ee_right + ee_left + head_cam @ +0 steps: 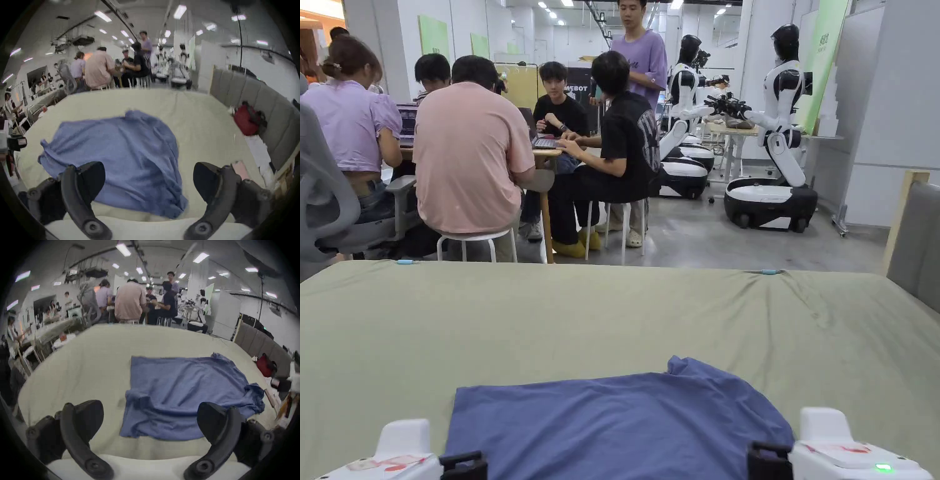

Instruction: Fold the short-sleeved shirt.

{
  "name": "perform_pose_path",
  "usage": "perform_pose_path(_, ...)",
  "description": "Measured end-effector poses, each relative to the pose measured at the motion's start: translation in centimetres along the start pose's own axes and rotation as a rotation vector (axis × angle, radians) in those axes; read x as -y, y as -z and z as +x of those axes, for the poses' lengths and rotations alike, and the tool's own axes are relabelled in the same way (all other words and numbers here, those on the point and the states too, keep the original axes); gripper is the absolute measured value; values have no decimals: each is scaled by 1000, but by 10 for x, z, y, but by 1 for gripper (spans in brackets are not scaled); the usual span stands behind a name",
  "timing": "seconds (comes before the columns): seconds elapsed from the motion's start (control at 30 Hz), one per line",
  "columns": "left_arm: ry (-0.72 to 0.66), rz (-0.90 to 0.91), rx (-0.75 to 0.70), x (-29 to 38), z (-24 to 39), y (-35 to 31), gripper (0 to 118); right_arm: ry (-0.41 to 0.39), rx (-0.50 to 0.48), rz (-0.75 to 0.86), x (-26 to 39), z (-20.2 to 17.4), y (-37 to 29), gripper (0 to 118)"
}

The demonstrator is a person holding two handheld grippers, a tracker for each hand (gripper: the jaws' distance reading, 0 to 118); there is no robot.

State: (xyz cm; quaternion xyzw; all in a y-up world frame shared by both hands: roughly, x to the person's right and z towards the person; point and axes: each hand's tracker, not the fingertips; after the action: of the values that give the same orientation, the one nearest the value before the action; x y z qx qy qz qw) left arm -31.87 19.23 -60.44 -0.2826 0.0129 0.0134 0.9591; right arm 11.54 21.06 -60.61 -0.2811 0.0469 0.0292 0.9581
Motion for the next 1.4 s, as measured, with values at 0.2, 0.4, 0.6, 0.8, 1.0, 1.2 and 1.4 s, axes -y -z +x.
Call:
perform_pose_path(0.2,46,82,-23,-5,70,-9,6,-69,-7,74,-3,-78,7,50)
perform_pose_path(0.4,82,113,-37,0,79,-12,0,-67,-9,76,6,-93,20,0)
perform_pose_path(0.6,44,26,-66,-2,49,14,0,-66,-13,59,0,-77,39,0)
perform_pose_path(0.8,97,-44,-55,-29,28,80,0,-60,-34,41,-8,-72,75,0)
perform_pose_path(1.0,77,-165,-47,-84,-16,199,74,-78,-42,5,-12,-55,109,0)
perform_pose_path(1.2,-25,-289,-135,-99,-41,298,98,-123,-13,-52,-13,-30,140,0)
perform_pose_path(1.4,54,-341,-157,-89,-19,315,17,-111,24,-122,-33,14,194,2)
